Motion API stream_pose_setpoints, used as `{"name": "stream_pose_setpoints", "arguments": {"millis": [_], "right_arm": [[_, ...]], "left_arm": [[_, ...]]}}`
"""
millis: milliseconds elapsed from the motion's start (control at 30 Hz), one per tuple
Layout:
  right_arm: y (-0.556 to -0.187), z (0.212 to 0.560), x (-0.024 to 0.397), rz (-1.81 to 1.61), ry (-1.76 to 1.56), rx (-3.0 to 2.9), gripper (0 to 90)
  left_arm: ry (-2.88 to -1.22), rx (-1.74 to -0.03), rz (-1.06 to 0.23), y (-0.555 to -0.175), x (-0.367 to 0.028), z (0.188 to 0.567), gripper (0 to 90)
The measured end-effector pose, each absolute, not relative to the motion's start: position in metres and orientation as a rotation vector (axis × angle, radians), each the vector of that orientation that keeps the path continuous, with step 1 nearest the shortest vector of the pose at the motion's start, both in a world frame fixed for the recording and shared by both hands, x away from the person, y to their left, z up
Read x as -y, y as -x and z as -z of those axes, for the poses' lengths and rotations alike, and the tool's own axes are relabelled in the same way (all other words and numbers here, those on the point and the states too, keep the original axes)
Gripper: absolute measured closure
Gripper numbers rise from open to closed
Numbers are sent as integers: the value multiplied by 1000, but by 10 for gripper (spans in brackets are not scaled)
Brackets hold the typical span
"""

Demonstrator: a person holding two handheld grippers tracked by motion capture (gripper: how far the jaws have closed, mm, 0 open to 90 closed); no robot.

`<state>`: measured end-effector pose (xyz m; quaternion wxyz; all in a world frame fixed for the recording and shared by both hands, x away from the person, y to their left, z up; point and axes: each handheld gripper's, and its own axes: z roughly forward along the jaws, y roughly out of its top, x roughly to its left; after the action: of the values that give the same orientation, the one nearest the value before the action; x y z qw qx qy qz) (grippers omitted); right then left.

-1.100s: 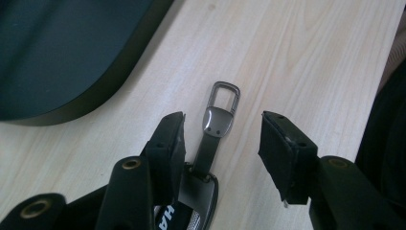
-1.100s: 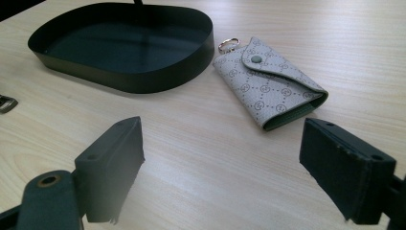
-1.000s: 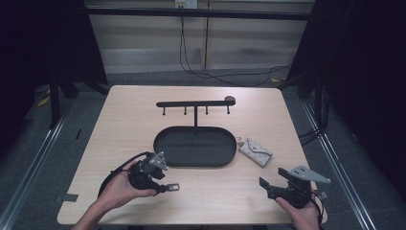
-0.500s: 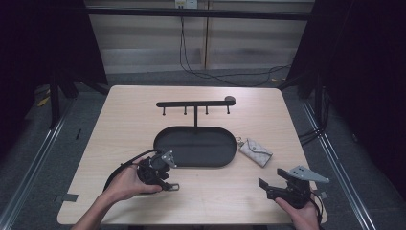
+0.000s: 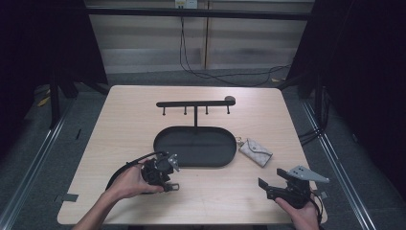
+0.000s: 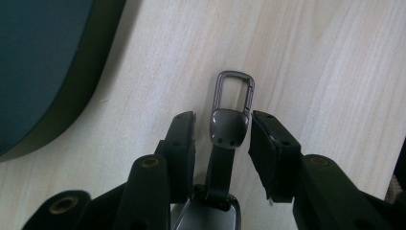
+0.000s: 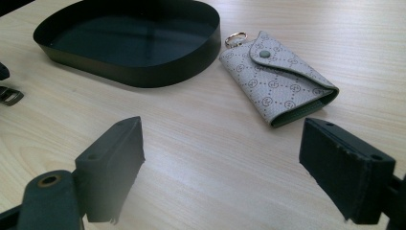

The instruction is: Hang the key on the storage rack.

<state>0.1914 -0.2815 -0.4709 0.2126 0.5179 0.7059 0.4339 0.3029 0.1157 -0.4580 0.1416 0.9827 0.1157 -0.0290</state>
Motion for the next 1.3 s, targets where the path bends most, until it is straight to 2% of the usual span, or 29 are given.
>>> {"name": "stream_pose_setpoints", "arguments": {"millis": [700, 1300], "right_arm": [[-192, 472, 281, -1203, -1445, -1974, 152], [-192, 472, 280, -1188, -1438, -1982, 152]], "left_arm": [[-2917, -290, 52, -299, -102, 465, 690], [-2955, -387, 71, -301, -95, 464, 706]]}}
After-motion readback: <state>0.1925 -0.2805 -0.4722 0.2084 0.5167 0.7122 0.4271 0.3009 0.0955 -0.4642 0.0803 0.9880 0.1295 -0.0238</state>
